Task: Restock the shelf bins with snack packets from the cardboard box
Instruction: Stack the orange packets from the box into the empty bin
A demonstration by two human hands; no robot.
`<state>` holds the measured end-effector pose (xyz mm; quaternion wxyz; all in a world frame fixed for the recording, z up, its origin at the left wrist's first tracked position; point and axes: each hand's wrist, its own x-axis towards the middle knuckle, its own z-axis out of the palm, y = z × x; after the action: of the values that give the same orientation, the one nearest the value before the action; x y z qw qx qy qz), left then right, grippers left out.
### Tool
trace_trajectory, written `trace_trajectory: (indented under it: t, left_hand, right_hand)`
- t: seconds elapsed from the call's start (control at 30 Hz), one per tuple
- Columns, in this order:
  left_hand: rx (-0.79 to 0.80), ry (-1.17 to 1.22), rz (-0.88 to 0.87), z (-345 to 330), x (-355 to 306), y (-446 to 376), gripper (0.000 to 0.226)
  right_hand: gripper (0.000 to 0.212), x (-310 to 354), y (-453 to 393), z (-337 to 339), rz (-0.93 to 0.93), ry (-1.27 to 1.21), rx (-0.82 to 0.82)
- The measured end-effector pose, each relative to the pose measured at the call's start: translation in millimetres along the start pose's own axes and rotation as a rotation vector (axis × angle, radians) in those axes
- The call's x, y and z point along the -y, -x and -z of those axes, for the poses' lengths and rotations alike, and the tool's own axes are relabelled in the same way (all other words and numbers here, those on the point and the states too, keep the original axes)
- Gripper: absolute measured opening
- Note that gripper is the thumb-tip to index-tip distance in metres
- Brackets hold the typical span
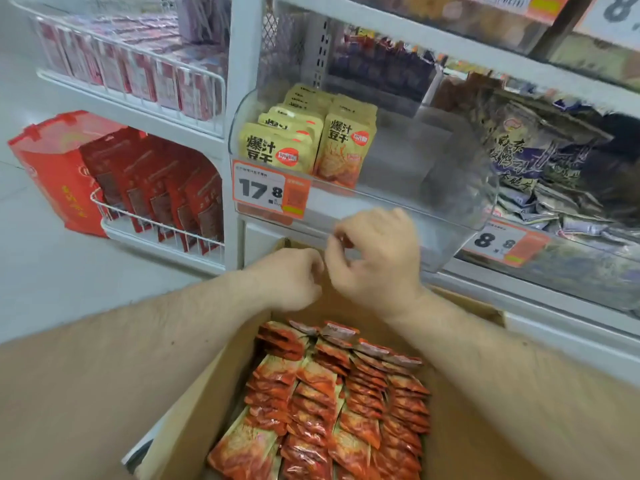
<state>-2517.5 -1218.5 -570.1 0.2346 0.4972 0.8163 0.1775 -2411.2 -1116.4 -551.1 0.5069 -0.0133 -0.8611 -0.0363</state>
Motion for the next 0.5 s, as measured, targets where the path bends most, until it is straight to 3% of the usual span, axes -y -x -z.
trace_trajectory:
  t: [0.07, 0.2, 0.27, 0.33, 0.4, 0.5]
  left_hand:
    - [0.076, -0.003, 0.029, -8, 2, 0, 0.022]
    - [0.180, 0.024, 0.107, -19, 5, -1, 0.038]
    - [0.198, 0.032, 0.122, -26, 5, -5, 0.037]
    - [0.220, 0.069, 0.148, -31, 5, -9, 0.031]
    - [0.248, 0.128, 0.183, -35, 5, -11, 0.016]
    - [0.263, 0.226, 0.285, -37, 10, -13, 0.003]
  right_hand:
    - [0.011, 1, 58, -14, -0.198, -0.023, 0.216]
    - [0.014, -17, 152, -45, -0.668, 0.138, 1.010]
    - [0.025, -21, 184, -53, -0.770, 0.181, 1.272]
    - [0.031, -22, 206, -59, -0.858, 0.191, 1.395]
    - [0.030, -25, 219, -66, -0.912, 0.186, 1.411]
    - [0.028, -29, 227, -73, -0.938, 0.160, 1.244]
